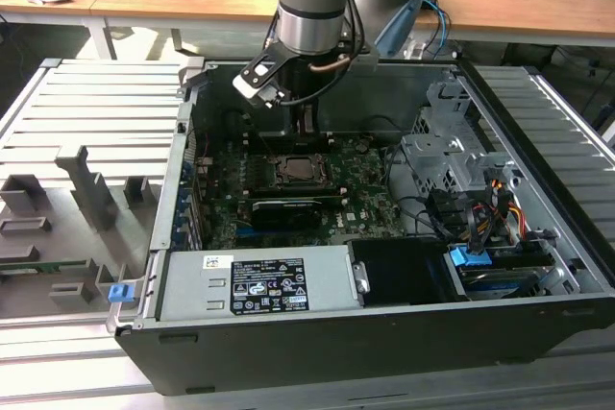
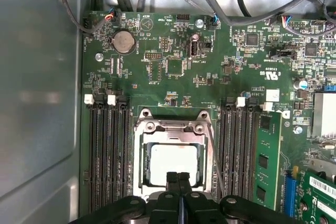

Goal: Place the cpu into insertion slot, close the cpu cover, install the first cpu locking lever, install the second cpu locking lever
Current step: 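Install the first cpu locking lever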

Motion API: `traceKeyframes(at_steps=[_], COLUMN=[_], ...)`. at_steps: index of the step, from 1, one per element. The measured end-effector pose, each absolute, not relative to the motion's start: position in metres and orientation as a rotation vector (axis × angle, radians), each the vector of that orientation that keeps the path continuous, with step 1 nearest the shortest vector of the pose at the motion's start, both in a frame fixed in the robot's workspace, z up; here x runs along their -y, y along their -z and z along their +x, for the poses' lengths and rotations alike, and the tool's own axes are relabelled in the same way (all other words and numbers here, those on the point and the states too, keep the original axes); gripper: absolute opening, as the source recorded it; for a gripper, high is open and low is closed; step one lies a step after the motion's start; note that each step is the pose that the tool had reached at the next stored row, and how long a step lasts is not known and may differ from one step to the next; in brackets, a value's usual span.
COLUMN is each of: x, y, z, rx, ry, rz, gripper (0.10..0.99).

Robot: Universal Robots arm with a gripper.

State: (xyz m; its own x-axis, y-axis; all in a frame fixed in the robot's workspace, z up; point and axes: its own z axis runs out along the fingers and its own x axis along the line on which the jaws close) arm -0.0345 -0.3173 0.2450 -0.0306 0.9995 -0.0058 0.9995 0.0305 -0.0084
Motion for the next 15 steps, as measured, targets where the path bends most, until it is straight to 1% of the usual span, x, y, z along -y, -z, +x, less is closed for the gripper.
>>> traceKeyframes(at_steps=[5, 15], x=[0.3173, 0.3173], y=[-0.2564, -0.2566], z=[-0.0344, -0.0371], rx=[2.254, 2.296], ry=[-0.016, -0.008], rz=[-2.186, -2.149], gripper=[0.106, 0.106])
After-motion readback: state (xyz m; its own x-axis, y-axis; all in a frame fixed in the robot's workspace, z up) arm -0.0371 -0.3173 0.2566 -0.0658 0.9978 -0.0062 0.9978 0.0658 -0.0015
